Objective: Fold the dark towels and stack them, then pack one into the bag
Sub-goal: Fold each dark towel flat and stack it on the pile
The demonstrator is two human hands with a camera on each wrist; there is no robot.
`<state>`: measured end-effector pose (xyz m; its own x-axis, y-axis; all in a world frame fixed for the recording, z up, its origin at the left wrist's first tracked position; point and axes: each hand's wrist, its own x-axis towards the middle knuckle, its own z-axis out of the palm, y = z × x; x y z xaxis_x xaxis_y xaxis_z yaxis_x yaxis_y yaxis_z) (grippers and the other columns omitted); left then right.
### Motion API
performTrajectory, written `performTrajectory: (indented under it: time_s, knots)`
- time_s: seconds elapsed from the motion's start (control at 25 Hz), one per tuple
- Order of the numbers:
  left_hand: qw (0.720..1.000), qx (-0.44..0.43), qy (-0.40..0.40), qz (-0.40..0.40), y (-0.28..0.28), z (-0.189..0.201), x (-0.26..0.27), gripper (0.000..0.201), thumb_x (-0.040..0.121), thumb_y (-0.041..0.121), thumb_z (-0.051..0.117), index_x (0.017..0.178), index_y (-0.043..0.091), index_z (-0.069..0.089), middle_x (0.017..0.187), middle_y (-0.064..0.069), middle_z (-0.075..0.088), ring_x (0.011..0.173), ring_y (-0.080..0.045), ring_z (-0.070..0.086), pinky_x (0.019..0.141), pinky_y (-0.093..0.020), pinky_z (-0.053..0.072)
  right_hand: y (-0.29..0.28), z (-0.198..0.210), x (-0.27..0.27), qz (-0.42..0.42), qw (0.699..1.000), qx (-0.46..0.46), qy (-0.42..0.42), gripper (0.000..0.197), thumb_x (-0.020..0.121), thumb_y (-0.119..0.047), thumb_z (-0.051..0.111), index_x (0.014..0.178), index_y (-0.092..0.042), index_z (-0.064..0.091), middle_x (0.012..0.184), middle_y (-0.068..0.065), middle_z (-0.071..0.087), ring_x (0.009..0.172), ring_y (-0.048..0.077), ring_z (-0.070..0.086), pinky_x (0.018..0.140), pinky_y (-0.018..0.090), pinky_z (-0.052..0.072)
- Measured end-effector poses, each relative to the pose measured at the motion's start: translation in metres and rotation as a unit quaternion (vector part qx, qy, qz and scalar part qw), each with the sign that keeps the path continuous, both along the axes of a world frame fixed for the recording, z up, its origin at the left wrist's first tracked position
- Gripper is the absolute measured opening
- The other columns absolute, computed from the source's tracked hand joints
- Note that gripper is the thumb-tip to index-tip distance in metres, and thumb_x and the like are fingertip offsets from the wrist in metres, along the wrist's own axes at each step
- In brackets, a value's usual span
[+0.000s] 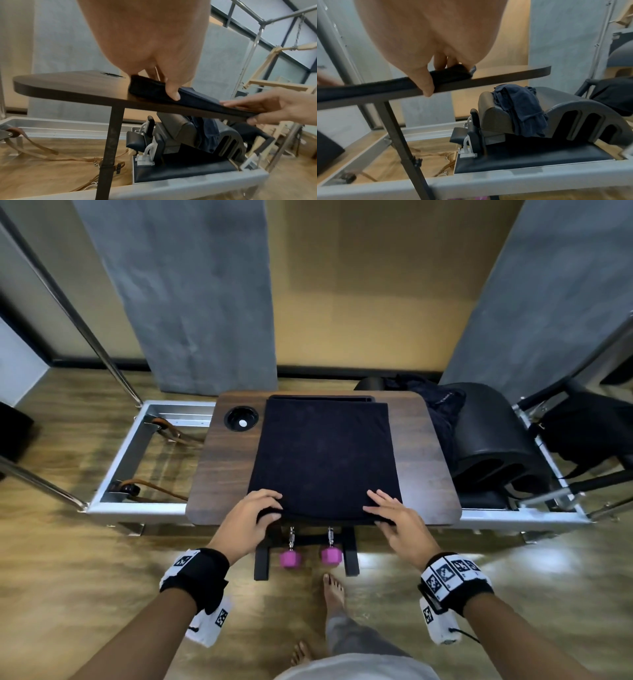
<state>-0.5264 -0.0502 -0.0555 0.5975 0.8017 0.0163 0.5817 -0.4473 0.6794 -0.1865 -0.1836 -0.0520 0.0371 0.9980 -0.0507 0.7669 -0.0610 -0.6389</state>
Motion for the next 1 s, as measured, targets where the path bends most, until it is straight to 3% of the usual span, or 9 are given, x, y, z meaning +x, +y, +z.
performTrajectory:
  time_s: [0.12,0.2,0.36,0.44,0.6,0.72,0.76,0.88,1.0]
  knots:
    - [0.997,-0.038,-0.041,0.057,0.007,0.008,-0.001,0.009,0.101,0.03,0.07,0.103,0.038,0.069,0.105,0.023,0.072,0.107,0.002,0.065,0.091,-0.029,0.052,0.011,0.016,0.014,-0.057,0.996,-0.022,0.062,0.026,0.097,-0.009,0.069,0.116,-0.024,0.078,0.127,-0.012,0.072,0.125,0.001,0.061,0.112,0.028,0.046]
    - [0.991,-0.059,-0.066,0.096,0.018,0.016,0.002,0.005,0.096,0.038,0.075,0.096,0.041,0.072,0.1,0.025,0.074,0.105,0.002,0.068,0.092,-0.028,0.053,0.022,0.029,0.027,-0.06,0.991,-0.046,0.109,0.015,0.093,-0.016,0.077,0.101,-0.028,0.08,0.102,-0.015,0.079,0.102,-0.001,0.07,0.096,0.026,0.054]
    - [0.973,-0.061,-0.142,0.171,0.054,0.035,0.015,0.021,0.082,0.044,0.088,0.087,0.029,0.074,0.086,0.013,0.077,0.088,-0.004,0.073,0.079,-0.03,0.054,0.057,0.049,0.048,-0.139,0.949,-0.023,0.282,0.011,0.084,-0.014,0.085,0.083,-0.025,0.083,0.087,0.0,0.081,0.087,0.015,0.077,0.076,0.023,0.059]
    - [0.961,-0.06,-0.174,0.207,0.076,0.046,0.027,0.025,0.079,0.04,0.092,0.084,0.025,0.073,0.085,0.01,0.078,0.088,-0.006,0.074,0.078,-0.031,0.056,0.082,0.055,0.056,-0.176,0.93,0.006,0.324,0.01,0.084,-0.009,0.083,0.085,-0.019,0.083,0.09,0.005,0.081,0.088,0.016,0.077,0.077,0.023,0.059]
    - [0.947,-0.072,-0.209,0.234,0.131,0.057,0.061,0.018,0.083,0.021,0.09,0.091,0.024,0.074,0.096,0.007,0.079,0.099,-0.006,0.073,0.092,-0.04,0.058,0.14,0.057,0.08,-0.208,0.91,0.012,0.358,0.013,0.093,0.0,0.072,0.104,-0.005,0.079,0.105,0.013,0.079,0.099,0.021,0.074,0.089,0.032,0.058]
    - [0.94,-0.092,-0.203,0.26,0.166,0.051,0.082,0.021,0.085,0.014,0.088,0.098,0.021,0.073,0.099,0.004,0.078,0.102,-0.01,0.072,0.097,-0.043,0.058,0.173,0.049,0.095,-0.233,0.902,-0.006,0.363,0.015,0.094,0.002,0.07,0.104,-0.005,0.079,0.105,0.016,0.078,0.096,0.024,0.075,0.076,0.026,0.059]
    - [0.936,-0.102,-0.197,0.272,0.176,0.046,0.088,0.022,0.084,0.014,0.088,0.099,0.021,0.073,0.097,0.003,0.078,0.101,-0.013,0.073,0.096,-0.044,0.058,0.184,0.045,0.099,-0.243,0.901,-0.012,0.36,0.014,0.093,0.002,0.072,0.103,-0.006,0.079,0.104,0.016,0.078,0.096,0.024,0.075,0.076,0.025,0.059]
    - [0.927,-0.13,-0.169,0.309,0.201,0.026,0.101,0.024,0.083,0.011,0.089,0.099,0.016,0.072,0.098,-0.003,0.077,0.101,-0.021,0.072,0.097,-0.043,0.056,0.21,0.029,0.112,-0.276,0.906,-0.024,0.32,0.015,0.086,0.0,0.079,0.095,-0.012,0.08,0.1,0.007,0.078,0.102,0.016,0.07,0.092,0.029,0.052]
    - [0.917,-0.148,-0.122,0.351,0.216,0.007,0.105,0.023,0.084,0.009,0.087,0.099,0.014,0.071,0.104,-0.005,0.071,0.112,-0.027,0.067,0.096,-0.04,0.053,0.224,0.012,0.118,-0.314,0.903,-0.043,0.29,0.015,0.082,-0.003,0.084,0.088,-0.016,0.079,0.09,0.008,0.077,0.087,0.02,0.07,0.082,0.032,0.051]
